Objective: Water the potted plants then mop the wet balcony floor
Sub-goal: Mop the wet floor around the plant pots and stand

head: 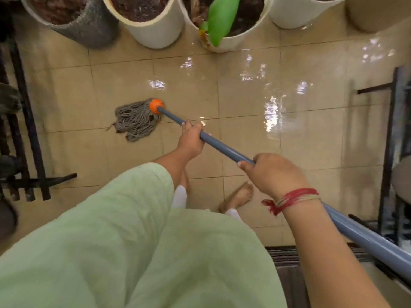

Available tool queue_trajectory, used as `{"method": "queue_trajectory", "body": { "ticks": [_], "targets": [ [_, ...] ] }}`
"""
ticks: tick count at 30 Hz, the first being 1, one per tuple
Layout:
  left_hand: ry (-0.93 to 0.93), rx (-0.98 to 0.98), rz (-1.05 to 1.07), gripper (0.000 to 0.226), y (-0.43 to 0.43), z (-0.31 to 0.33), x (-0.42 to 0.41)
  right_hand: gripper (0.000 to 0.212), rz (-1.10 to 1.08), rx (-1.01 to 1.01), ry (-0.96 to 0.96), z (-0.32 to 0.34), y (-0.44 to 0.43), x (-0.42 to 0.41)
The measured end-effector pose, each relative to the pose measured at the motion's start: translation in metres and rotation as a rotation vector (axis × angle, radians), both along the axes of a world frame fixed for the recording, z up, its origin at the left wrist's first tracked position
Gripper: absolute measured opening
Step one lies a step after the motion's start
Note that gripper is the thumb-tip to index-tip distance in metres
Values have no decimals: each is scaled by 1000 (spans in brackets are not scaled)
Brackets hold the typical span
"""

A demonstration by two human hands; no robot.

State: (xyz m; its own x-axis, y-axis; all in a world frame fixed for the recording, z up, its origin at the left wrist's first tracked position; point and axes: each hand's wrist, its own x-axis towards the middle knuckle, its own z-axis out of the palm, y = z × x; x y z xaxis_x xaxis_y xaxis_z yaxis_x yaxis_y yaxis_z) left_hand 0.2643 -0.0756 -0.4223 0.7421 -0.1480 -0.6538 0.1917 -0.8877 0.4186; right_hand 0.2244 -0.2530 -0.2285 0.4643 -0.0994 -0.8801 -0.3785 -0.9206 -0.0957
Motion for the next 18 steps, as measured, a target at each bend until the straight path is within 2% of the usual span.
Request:
{"method": "queue_trajectory", "body": {
  "ticks": [4,10,14,18],
  "targets": [
    [-43,-50,-128,20,-98,-6,0,47,-175,-35,25,7,-84,-29],
    [-27,-106,-441,29,-253,-5,-23,42,-460,-89,55,19,-188,-103],
    [-32,-182,-641,27,-337,6,-57,43,-599,-163,52,28,-228,-154],
    [43,-232,-850,27,-393,14,-103,45,-726,-238,99,40,-246,-205]
  ]
}}
